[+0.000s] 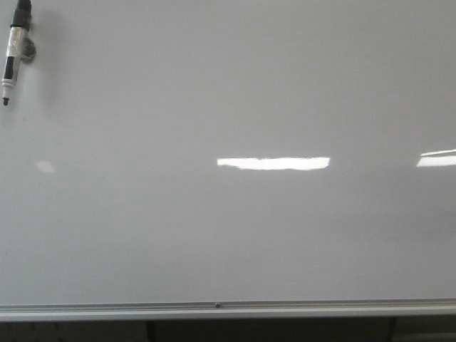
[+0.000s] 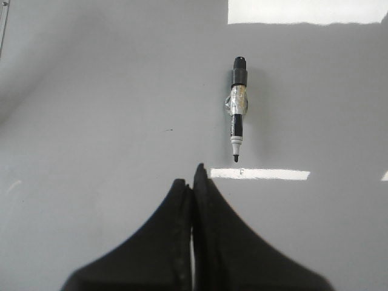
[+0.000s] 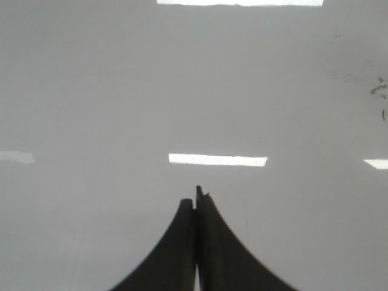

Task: Write number 2 on whiteboard

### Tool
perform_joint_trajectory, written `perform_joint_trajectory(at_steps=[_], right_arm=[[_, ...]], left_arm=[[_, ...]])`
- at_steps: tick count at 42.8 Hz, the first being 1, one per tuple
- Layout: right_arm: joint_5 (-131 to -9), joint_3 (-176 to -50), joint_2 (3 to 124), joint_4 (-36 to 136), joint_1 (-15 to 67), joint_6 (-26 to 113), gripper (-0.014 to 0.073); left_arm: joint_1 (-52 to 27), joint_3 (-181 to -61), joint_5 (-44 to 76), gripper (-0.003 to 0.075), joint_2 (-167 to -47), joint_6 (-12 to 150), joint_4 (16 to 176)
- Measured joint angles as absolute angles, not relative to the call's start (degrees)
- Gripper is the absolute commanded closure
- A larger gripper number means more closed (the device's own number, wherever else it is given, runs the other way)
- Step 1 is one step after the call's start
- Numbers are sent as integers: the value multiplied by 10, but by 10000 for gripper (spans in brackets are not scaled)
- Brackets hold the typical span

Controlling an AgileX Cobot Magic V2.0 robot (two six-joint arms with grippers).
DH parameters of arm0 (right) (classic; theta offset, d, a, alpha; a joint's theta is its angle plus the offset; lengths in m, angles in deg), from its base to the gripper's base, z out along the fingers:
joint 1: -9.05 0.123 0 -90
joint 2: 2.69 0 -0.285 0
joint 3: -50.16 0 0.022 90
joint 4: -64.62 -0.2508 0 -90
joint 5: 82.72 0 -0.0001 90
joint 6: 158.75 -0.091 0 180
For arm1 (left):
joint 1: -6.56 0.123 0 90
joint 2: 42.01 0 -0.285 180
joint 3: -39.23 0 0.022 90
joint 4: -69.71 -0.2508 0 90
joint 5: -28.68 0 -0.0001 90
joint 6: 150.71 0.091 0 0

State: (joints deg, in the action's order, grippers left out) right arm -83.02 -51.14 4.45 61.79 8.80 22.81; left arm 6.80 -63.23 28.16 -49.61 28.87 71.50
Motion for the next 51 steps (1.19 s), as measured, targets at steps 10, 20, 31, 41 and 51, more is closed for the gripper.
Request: perform_joint_trajectory(at_steps=[10, 20, 31, 41, 51], right_arm=[[-830, -511, 44, 618, 88, 228, 662], [-764, -565, 44, 618, 88, 228, 662], [-647, -698, 57, 618, 88, 228, 662], [-548, -829, 154, 618, 88, 228, 662], [-456, -909, 280, 618, 88, 228, 662]], left_arm=[[68, -632, 307, 741, -496, 289, 715], [68, -650, 307, 741, -496, 289, 715], [68, -807, 212, 741, -512, 289, 715], [68, -959, 47, 741, -621, 289, 715], [68, -1025, -42, 741, -720, 289, 715]])
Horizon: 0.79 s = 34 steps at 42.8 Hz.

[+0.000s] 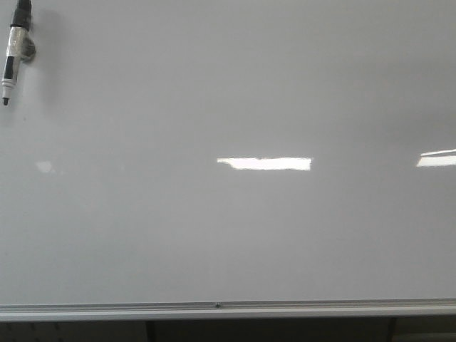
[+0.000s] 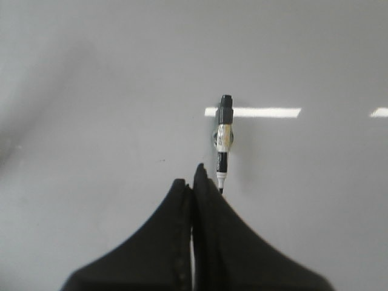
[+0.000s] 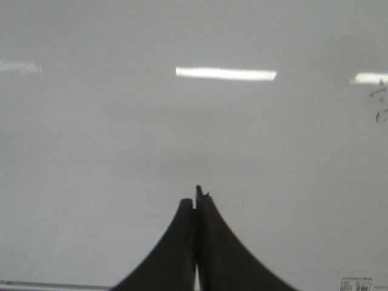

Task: Write number 2 on whiteboard

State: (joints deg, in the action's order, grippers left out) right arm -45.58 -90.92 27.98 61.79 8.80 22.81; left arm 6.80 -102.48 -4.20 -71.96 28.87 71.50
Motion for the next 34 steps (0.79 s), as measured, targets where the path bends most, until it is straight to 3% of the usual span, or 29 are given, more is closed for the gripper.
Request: perform_joint_trajectory(at_steps=[16, 21, 25, 29, 32, 34], right_arm=[[-448, -912, 415, 618, 88, 230, 657], [-454, -912, 444, 618, 88, 234, 552], [-469, -912, 461, 618, 88, 235, 370], [-477, -912, 471, 618, 88, 236, 123], [-484, -912, 476, 618, 88, 237, 5], [-489, -912, 479, 618, 88, 237, -29]], left_arm=[[68, -1026, -79, 740, -809, 289, 716], [68, -1026, -81, 710, -832, 289, 717], [68, -1026, -85, 589, -853, 289, 717], [68, -1026, -86, 352, -873, 293, 717], [68, -1026, -86, 195, -888, 299, 717], [64, -1026, -85, 141, -897, 305, 717]])
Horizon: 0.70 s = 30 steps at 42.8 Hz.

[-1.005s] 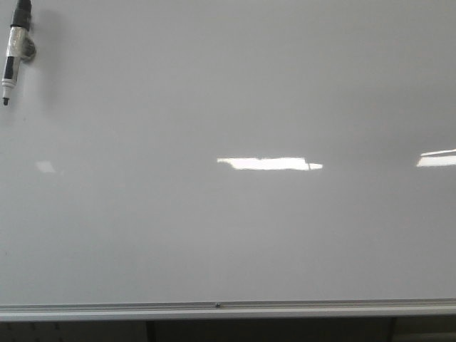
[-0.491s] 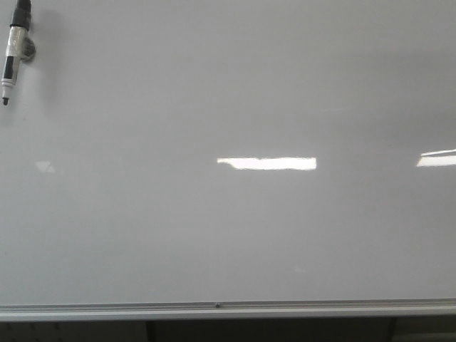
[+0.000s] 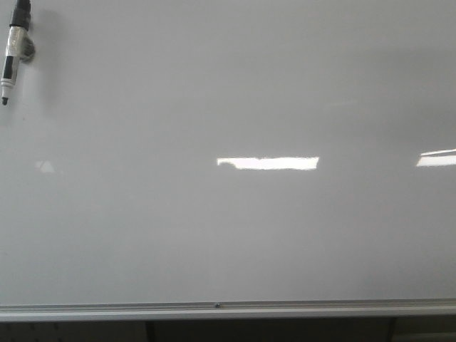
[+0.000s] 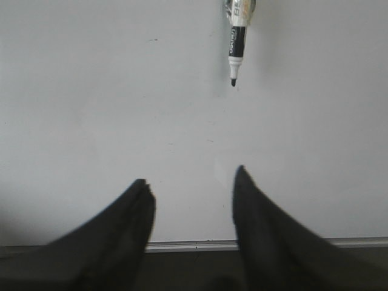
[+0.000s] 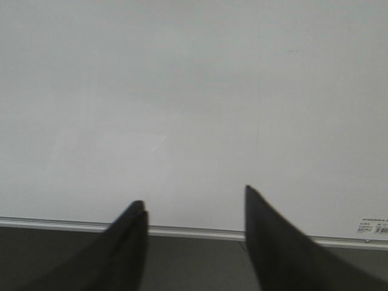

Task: Write number 2 on whiteboard

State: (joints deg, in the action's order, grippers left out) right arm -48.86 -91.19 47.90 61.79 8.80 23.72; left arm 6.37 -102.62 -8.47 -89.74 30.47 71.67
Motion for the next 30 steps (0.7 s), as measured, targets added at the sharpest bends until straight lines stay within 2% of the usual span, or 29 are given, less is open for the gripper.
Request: perform_joint_trajectory(at_steps=[2, 13, 30], right_arm=[[-490, -912, 481, 618, 88, 237, -34], [-492, -912, 484, 618, 88, 237, -28], [-492, -912, 484, 618, 88, 237, -28]], left_arm=[[55, -1026, -80, 117, -906, 308, 717], [-9, -1046, -51, 121, -988, 316, 703], [6, -1124, 27, 121, -1175, 263, 697]])
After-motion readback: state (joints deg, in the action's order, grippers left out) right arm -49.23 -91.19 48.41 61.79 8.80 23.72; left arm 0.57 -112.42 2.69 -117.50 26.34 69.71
